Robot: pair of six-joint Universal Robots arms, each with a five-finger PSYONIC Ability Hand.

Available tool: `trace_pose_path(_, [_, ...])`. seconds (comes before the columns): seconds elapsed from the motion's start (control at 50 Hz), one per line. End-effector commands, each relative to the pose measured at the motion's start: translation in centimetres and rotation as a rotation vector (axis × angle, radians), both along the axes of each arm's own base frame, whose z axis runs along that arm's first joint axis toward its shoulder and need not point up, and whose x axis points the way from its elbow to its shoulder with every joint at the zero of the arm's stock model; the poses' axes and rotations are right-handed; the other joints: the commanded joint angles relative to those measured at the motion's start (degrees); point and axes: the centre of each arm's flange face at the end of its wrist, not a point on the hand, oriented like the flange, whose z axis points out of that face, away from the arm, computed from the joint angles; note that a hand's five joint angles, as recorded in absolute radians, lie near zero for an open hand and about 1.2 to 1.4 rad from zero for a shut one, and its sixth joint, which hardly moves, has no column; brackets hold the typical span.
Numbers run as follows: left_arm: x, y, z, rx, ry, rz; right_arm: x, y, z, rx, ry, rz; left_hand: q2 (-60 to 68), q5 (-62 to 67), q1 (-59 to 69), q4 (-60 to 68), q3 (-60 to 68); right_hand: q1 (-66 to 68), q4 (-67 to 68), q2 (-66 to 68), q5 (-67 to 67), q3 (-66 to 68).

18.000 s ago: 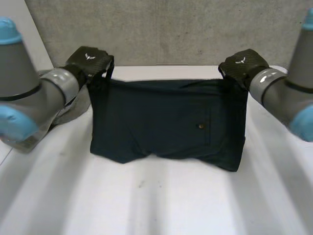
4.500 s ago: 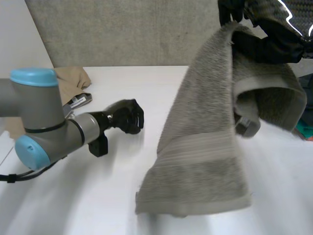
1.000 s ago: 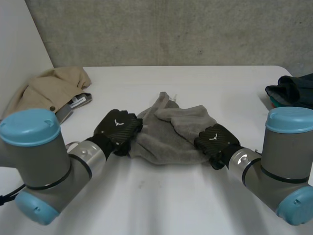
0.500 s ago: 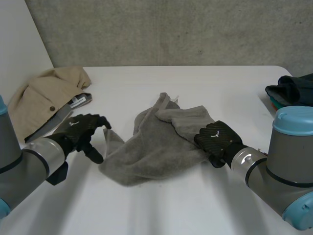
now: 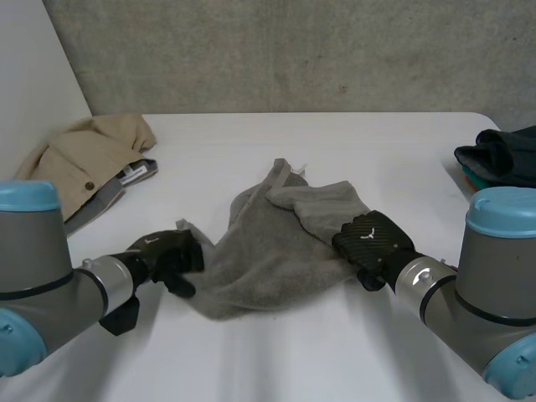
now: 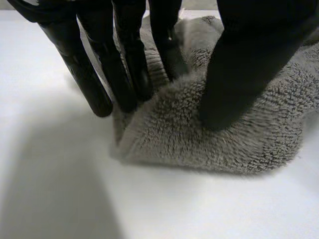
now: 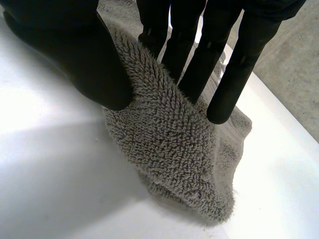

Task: Fold the laundry.

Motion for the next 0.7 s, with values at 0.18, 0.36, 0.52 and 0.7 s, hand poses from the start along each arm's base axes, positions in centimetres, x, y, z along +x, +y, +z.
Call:
trace_pose_path(0.18, [-0.3, 0.5, 2.5, -0.093, -0.008, 0.000, 1.7, -1.3, 10.1, -0.026, -0.100, 0.112, 24.1, 24.5, 21.4, 24.2, 24.4, -45.7, -47.7, -47.2, -46.2, -47.5])
trace_pose_path(0.36, [0.0, 1.9, 4.5, -0.147, 0.000, -0.001, 6.6, -5.9, 9.0, -0.022, -0.138, 0.293, 24.1, 24.5, 21.4, 24.2, 24.4, -43.5, -45.5, -45.1, -44.0, -45.4])
trace_pose_path(0.52, [-1.5, 4.4, 5.8, -0.181, 0.017, -0.080, 12.3, -7.3, 3.4, -0.072, -0.164, 0.443, 24.1, 24.5, 21.4, 24.2, 24.4, -40.0, -42.0, -41.5, -40.5, -41.8])
trace_pose_path(0.7, [-2.3, 6.5, 8.1, -0.257, 0.047, -0.132, 14.8, -7.2, -1.9, -0.070, -0.181, 0.519, 24.1, 24.5, 21.4, 24.2, 24.4, -25.9, -27.9, -27.4, -26.4, -27.7])
